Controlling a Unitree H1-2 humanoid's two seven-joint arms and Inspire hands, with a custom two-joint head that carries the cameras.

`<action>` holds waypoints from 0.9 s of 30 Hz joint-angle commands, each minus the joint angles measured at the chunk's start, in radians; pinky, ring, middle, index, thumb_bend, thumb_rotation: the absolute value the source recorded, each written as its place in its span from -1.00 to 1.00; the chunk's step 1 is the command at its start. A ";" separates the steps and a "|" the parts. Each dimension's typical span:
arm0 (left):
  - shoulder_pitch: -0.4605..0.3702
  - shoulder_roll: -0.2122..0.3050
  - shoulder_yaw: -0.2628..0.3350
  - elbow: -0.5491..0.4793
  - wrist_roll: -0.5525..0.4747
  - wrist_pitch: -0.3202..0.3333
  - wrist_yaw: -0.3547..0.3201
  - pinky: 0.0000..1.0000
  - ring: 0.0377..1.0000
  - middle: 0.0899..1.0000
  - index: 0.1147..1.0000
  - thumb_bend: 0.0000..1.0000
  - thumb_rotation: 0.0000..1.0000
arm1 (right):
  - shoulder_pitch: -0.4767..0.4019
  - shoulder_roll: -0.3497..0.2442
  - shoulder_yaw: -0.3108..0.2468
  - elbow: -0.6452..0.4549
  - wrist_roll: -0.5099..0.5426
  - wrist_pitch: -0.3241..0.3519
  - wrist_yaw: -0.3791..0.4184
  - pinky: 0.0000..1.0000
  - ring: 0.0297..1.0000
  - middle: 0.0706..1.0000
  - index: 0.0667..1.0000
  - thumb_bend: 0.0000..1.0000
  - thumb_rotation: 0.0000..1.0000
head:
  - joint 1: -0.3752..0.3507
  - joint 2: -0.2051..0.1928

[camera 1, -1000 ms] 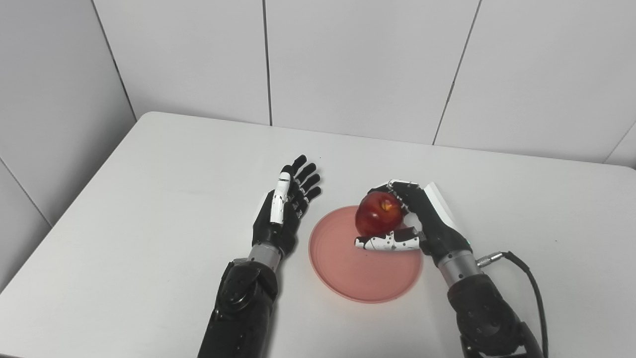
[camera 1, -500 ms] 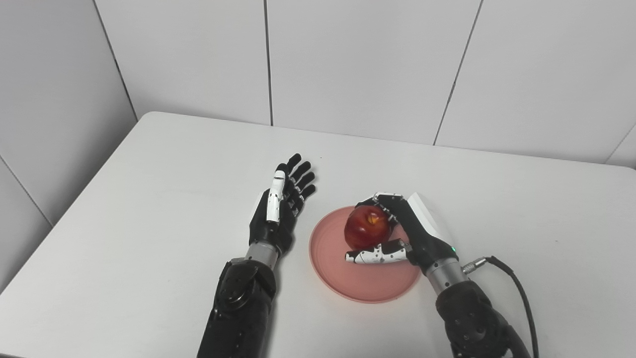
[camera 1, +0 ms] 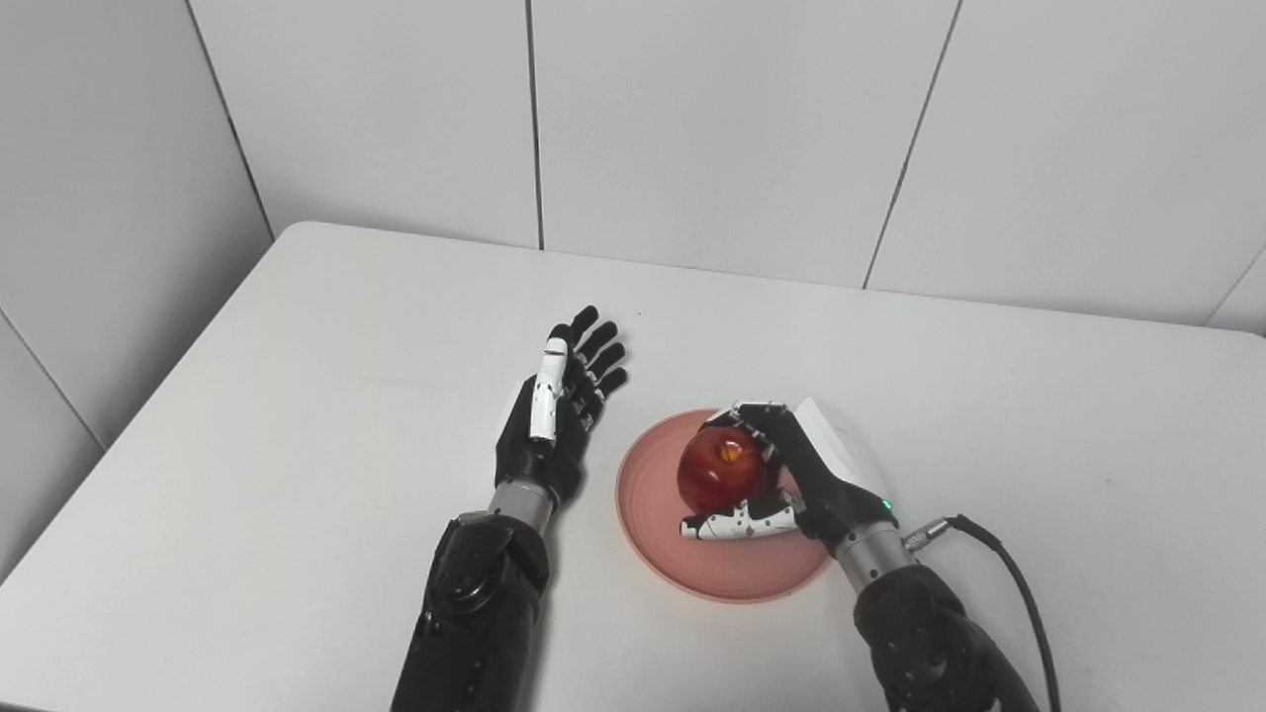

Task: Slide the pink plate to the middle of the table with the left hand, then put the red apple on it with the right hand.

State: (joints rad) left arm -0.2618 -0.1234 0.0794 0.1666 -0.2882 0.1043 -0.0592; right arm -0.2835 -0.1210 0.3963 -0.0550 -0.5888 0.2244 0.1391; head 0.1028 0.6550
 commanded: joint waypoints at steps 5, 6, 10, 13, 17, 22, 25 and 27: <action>-0.009 -0.007 -0.004 -0.015 -0.002 0.006 0.001 0.83 0.82 0.82 0.80 -0.26 1.00 | -0.032 0.005 -0.007 -0.003 -0.016 -0.054 -0.028 -0.48 -0.33 -0.17 -0.10 0.03 -0.74 | -0.001 0.000; -0.009 -0.007 -0.004 -0.016 -0.003 0.007 0.001 0.83 0.82 0.82 0.80 -0.26 1.00 | -0.031 0.006 -0.008 0.000 -0.015 -0.056 -0.029 -0.47 -0.32 -0.17 -0.10 0.03 -0.74 | -0.001 0.001; -0.011 -0.009 -0.004 -0.008 -0.001 0.004 0.003 0.83 0.82 0.82 0.79 -0.27 1.00 | -0.030 0.003 -0.010 0.013 -0.011 -0.068 -0.034 -0.46 -0.31 -0.16 -0.10 0.03 -0.74 | 0.000 -0.013; -0.010 -0.010 -0.005 -0.009 -0.001 0.006 0.002 0.83 0.82 0.82 0.79 -0.27 1.00 | -0.027 0.002 -0.012 0.020 -0.011 -0.080 -0.043 -0.47 -0.32 -0.16 -0.10 0.03 -0.74 | -0.001 -0.018; -0.003 -0.008 -0.008 -0.013 -0.002 0.004 -0.003 0.83 0.83 0.83 0.80 -0.25 1.00 | -0.018 0.006 -0.017 0.013 -0.004 -0.074 -0.042 -0.43 -0.28 -0.14 -0.10 0.03 -0.73 | -0.004 -0.015; -0.004 -0.006 -0.006 -0.012 -0.005 0.005 -0.004 0.83 0.82 0.82 0.80 -0.23 1.00 | -0.013 0.011 -0.020 -0.011 -0.007 -0.044 -0.028 -0.32 -0.17 -0.05 -0.10 0.04 -0.71 | -0.005 -0.006; -0.004 -0.005 -0.007 -0.013 -0.004 0.004 -0.006 0.83 0.83 0.83 0.81 -0.24 1.00 | -0.009 0.005 -0.021 -0.032 -0.016 -0.043 -0.020 -0.15 -0.02 0.09 0.08 0.58 -0.59 | -0.006 -0.003; -0.003 -0.005 -0.008 -0.014 -0.002 0.005 -0.005 0.83 0.83 0.83 0.81 -0.24 1.00 | -0.007 0.002 -0.024 -0.043 -0.016 -0.047 -0.014 -0.12 0.01 0.12 0.13 0.71 -0.55 | -0.006 -0.003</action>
State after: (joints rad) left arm -0.2611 -0.1232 0.0777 0.1660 -0.2883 0.1044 -0.0605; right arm -0.2668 -0.1173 0.3854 -0.0556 -0.6027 0.1850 0.1330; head 0.0966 0.6535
